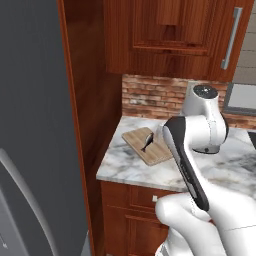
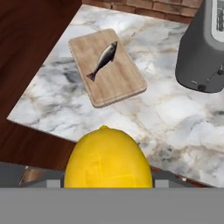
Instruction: Retrieve a lemon from the fridge and place it on the cutting board with the fish.
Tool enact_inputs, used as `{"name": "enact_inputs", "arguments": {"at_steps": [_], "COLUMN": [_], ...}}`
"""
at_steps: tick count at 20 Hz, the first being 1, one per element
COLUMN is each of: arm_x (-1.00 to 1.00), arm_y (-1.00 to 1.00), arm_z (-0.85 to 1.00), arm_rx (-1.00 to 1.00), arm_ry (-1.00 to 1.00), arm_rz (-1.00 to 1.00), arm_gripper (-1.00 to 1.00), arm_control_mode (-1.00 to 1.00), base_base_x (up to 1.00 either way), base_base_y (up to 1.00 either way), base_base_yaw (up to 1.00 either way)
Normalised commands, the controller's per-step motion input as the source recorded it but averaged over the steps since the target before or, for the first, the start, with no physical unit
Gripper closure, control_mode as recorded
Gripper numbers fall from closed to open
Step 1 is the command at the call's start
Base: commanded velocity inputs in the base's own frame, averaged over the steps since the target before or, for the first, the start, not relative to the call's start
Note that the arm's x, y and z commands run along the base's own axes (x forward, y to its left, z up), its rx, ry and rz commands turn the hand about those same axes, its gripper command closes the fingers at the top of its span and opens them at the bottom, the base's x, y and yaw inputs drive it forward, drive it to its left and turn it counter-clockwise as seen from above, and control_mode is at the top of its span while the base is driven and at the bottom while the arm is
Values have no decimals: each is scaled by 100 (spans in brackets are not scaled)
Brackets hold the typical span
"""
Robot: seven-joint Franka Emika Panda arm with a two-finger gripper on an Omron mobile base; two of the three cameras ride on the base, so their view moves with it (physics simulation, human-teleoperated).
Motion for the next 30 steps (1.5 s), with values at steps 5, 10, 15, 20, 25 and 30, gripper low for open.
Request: {"name": "enact_inputs", "arguments": {"at_steps": [5, 10, 15, 20, 25, 30], "arm_x": [49, 41, 43, 51, 47, 44], "arm_y": [-12, -3, 0, 0, -6, -9], "arm_z": [-44, -56, -47, -15, -25, -24], "arm_rx": [-2, -3, -4, -6, 0, -1], "arm_ry": [0, 0, 0, 2, 0, 4], "arm_rz": [4, 5, 7, 9, 18, 16], "arm_gripper": [100, 100, 100, 100, 100, 100], "arm_control_mode": [-100, -100, -100, -100, -100, -100], "base_base_x": [0, 0, 0, 0, 0, 0], "base_base_y": [0, 0, 0, 0, 0, 0], "base_base_yaw": [0, 0, 0, 0, 0, 0]}}
